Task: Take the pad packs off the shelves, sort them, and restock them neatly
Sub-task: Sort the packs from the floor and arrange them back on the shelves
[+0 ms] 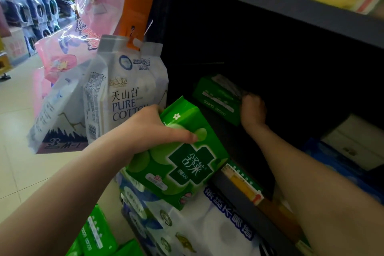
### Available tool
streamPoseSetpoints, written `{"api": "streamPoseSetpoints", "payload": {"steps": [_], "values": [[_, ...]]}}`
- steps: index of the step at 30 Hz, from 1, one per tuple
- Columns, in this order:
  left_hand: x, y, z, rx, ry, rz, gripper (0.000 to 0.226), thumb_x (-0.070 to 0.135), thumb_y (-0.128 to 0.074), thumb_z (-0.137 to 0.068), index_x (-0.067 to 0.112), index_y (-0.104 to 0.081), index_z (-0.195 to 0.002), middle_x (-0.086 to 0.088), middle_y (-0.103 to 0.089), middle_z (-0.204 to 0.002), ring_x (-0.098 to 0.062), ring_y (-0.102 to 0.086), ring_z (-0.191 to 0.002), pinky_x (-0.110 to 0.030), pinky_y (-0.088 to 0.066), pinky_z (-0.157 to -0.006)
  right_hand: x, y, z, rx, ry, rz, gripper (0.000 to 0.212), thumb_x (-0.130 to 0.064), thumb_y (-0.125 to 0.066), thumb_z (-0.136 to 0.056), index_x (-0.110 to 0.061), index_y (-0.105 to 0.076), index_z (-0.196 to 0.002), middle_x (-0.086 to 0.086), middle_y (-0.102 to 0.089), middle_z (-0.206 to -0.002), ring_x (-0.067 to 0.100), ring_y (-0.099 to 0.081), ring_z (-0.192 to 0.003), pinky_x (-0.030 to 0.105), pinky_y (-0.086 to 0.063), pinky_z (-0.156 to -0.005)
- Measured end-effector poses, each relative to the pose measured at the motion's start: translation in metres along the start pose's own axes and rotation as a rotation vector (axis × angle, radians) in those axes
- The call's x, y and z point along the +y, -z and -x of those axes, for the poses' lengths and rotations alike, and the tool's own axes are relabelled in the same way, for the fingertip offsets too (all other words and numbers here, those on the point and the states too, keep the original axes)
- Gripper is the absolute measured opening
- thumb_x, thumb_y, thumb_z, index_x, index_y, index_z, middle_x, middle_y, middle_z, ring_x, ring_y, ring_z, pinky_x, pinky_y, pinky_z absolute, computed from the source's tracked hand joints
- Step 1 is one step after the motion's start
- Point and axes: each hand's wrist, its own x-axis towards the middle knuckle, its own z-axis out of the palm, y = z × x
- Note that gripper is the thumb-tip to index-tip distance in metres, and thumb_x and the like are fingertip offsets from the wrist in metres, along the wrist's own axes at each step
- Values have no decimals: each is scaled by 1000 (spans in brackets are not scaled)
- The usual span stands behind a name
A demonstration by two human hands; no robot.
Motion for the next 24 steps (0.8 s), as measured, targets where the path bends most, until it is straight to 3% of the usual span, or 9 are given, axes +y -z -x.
{"api": "streamPoseSetpoints", "payload": {"steps": [4, 8, 11, 15, 18, 21, 24], "values": [[1, -2, 3, 4, 3, 31, 68, 36, -85, -48, 16, -56, -107, -8, -72, -86, -24, -71, -71, -39, -59, -71, -7, 10, 12, 81, 104, 113, 21, -2, -47, -90, -3, -61, -106, 17, -60, -111, 29, -50, -108, 39, -29, -95], [-1, 0, 19, 37, 20, 106, 78, 38, -85, -40, 15, -56, -108, -9, -71, -89, -26, -71, -73, -40, -59, -70, -17, 23, 73, 307, 157, -61, 11, 1, -59, -78, 1, -60, -90, 21, -59, -91, 37, -56, -88, 46, -42, -77], [-1, 3, 34, 58, 37, 122, 100, 47, -86, -19, 17, -56, -110, -9, -70, -94, -27, -70, -78, -43, -58, -74, -19, 54, 111, 364, 168, -271, 3, -2, -50, -89, -1, -52, -87, 18, -51, -89, 29, -53, -74, 33, -39, -60], [-5, 11, 53, 115, 56, 144, 101, 52, -88, -19, 21, -57, -109, -8, -70, -96, -29, -69, -81, -45, -57, -77, -19, 112, 132, 444, 93, -496, 8, -4, -47, -92, -8, -46, -85, 5, -42, -89, 4, -34, -72, 19, -23, -60], [-4, 16, 63, 164, 79, 130, 102, 64, -80, -16, 22, -57, -106, -8, -68, -98, -31, -67, -87, -46, -55, -80, -8, 115, 128, 236, -216, -579, 7, -5, -46, -94, -8, -51, -90, 10, -51, -96, 12, -45, -83, 20, -30, -68], [-3, 19, 68, 176, 78, 98, 109, 74, -77, -9, 26, -56, -104, -8, -66, -102, -33, -62, -97, -49, -52, -85, -1, 104, 105, -54, -495, -637, 21, -5, -43, -95, -1, -58, -108, 19, -60, -113, 32, -57, -102, 35, -46, -82], [-2, 17, 68, 175, 73, 102, 102, 71, -78, -14, 26, -55, -102, -7, -66, -102, -33, -62, -98, -49, -52, -85, -2, 108, 78, -135, -427, -592, 28, -2, -46, -92, -5, -52, -120, 18, -55, -124, 33, -54, -112, 34, -44, -88]]}}
